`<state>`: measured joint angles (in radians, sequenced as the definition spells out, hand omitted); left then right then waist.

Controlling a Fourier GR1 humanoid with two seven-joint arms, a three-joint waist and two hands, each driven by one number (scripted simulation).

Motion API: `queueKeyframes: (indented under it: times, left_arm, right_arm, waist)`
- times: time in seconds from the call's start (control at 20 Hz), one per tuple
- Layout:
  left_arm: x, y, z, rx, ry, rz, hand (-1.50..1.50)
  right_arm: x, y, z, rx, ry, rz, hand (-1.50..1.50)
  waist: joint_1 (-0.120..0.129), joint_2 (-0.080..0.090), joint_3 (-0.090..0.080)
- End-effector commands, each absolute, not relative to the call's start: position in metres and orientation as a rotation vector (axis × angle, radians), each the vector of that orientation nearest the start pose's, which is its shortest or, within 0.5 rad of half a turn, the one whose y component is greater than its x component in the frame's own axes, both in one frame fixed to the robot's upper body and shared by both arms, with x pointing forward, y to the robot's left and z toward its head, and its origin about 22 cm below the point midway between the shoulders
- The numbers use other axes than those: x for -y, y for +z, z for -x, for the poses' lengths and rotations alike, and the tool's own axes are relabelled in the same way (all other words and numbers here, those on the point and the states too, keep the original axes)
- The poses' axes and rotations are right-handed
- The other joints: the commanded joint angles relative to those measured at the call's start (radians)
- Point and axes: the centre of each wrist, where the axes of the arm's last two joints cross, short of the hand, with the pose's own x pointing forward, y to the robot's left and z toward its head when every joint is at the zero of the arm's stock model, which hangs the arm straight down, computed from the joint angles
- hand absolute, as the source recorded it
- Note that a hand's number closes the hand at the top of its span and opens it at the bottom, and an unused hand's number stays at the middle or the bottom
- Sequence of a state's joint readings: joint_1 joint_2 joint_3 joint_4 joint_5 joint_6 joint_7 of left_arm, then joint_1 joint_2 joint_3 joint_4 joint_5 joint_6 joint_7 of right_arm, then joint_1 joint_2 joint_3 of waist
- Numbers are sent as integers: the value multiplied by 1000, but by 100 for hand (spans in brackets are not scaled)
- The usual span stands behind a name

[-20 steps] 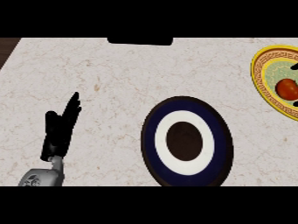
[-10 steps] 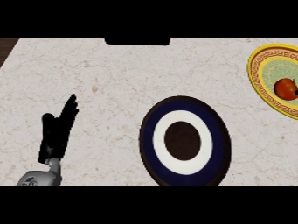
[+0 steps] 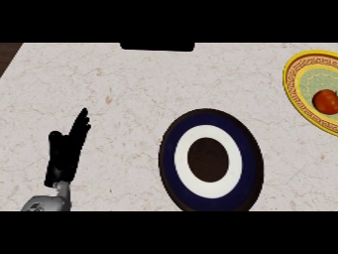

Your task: Pick the tomato from the plate and place it in the plate

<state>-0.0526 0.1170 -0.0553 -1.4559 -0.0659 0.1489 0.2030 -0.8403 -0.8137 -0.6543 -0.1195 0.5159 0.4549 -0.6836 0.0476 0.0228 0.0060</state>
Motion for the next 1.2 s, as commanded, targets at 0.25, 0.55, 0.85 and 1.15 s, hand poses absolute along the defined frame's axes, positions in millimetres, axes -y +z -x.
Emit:
queueKeyframes:
  times: [0.25, 0.55, 0.85, 1.15]
  left_arm:
    - [-249, -13, -261, 1333, -57, -222, 0]
    - [-233, -19, -258, 1307, -71, -228, 0]
    - [-229, -8, -256, 1322, -76, -199, 0]
    - [-253, -2, -268, 1321, -65, -222, 0]
  right_arm:
    - [504, 73, -332, 1747, 280, 207, -150]
    - [512, 80, -327, 1729, 290, 247, -150]
    - [509, 60, -320, 1686, 303, 354, -150]
    - [531, 87, -311, 1659, 317, 392, -150]
  waist:
    - [3, 1, 0]
    - [0, 2, 0]
    - [8, 3, 1]
    - [3, 1, 0]
